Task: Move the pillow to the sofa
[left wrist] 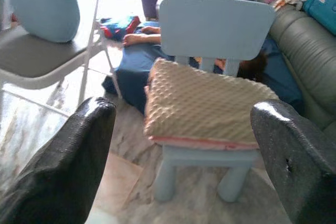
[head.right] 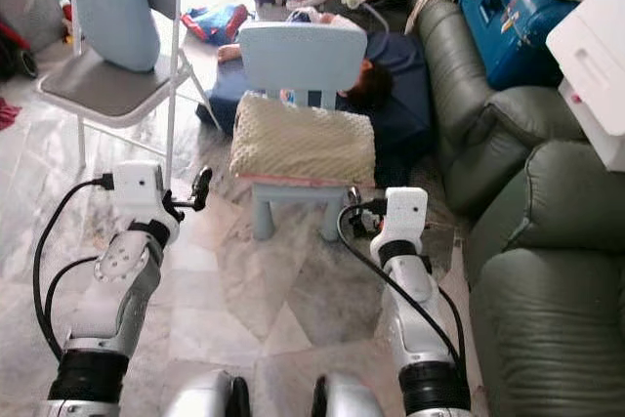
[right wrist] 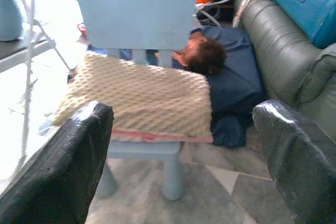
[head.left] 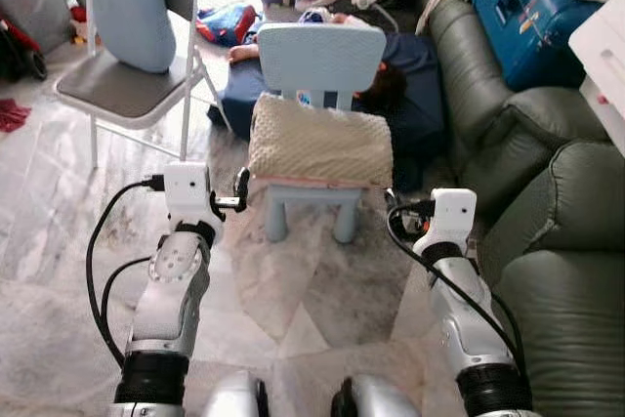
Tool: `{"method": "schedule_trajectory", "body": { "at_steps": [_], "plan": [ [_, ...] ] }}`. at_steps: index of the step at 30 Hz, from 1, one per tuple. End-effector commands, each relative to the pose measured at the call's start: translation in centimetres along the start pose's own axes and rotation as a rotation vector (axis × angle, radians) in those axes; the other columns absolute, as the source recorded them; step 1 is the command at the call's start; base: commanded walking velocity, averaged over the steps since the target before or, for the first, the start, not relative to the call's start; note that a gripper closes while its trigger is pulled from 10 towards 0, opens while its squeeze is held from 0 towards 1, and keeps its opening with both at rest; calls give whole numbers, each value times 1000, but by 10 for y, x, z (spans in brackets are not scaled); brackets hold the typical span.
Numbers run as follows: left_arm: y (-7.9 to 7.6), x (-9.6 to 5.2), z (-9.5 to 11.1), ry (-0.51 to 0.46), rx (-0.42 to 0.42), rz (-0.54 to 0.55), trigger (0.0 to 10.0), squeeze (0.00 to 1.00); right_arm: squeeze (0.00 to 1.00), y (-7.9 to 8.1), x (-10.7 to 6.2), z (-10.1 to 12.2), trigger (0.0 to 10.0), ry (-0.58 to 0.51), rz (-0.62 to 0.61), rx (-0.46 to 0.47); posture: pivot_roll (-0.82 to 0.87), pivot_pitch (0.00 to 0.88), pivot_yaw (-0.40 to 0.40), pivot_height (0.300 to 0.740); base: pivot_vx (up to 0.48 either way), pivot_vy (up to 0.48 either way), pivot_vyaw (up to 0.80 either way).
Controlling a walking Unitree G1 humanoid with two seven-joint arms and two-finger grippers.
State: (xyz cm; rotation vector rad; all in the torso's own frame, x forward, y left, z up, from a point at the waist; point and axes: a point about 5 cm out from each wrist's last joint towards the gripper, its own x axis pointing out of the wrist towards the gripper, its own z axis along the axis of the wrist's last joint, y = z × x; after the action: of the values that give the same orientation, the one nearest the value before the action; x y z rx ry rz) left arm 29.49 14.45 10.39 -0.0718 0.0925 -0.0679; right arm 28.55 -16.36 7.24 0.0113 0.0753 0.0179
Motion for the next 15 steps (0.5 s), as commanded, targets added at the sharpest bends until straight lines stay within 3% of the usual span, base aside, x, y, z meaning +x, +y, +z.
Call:
{"method": "schedule_trajectory", "body": {
  "at_steps": [1, 15],
  "plan": [
    [-7, 1, -1, 1, 3, -20, 10000, 0, 0, -10, -2, 2, 10000, -9, -25, -14, -2, 140, -25, 740, 431, 0, 0],
    [-6, 2, -1, 2, -11, -2, 10000, 0, 0, -6, -1, 2, 10000, -12, -4, -14, 5, 146, -27, 740, 430, 0, 0]
  ]
}}
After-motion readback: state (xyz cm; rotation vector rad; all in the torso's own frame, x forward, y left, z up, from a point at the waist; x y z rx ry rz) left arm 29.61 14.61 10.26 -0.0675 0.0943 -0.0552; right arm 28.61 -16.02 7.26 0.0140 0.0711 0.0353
